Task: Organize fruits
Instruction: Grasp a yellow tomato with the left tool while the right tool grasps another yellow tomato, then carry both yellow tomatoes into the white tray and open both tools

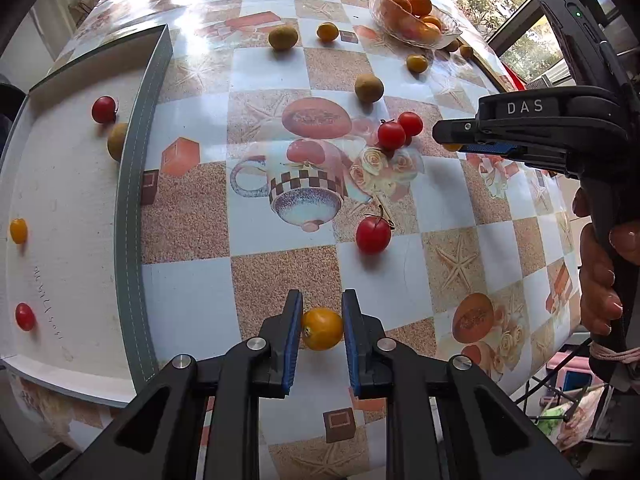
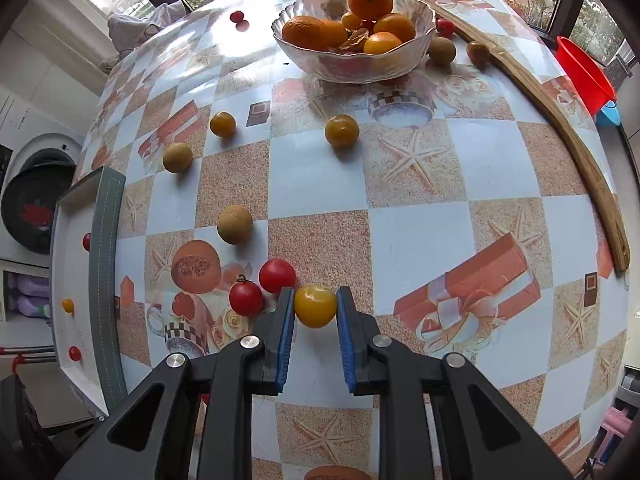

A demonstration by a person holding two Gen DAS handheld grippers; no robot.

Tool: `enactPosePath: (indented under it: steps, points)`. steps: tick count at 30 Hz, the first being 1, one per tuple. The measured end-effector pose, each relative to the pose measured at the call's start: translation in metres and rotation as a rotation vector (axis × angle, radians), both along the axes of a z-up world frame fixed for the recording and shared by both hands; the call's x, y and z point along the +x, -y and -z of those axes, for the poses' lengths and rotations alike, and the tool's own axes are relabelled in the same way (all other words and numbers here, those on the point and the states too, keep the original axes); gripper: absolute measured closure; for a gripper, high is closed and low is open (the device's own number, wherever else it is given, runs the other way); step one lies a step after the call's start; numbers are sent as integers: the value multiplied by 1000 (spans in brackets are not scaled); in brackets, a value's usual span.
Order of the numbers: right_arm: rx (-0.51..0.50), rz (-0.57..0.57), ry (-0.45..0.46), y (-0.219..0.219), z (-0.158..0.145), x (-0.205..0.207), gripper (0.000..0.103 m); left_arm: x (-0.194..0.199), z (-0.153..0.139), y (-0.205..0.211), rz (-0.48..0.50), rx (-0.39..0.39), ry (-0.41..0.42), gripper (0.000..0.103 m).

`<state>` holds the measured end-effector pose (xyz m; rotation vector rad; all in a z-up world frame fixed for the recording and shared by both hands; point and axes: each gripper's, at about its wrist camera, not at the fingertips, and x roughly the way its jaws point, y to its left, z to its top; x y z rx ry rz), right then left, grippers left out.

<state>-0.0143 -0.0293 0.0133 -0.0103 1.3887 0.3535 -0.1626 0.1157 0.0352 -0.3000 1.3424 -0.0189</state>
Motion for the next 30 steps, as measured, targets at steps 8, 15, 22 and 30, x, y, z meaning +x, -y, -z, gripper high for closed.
enactPosePath:
  steps: [8, 15, 22, 30]
  points:
    - [12, -17, -14, -8, -8, -16, 80, -3, -13, -15, -20, -6, 39, 82]
    - [24, -64, -11, -34, -14, -24, 80, -10, -25, -35, -56, 6, 69, 82]
    - [38, -144, -1, -75, -21, -28, 80, -18, -34, -71, -143, 32, 89, 82]
    - [73, -266, 1, -141, -25, -35, 80, -35, -34, -121, -244, 108, 98, 82]
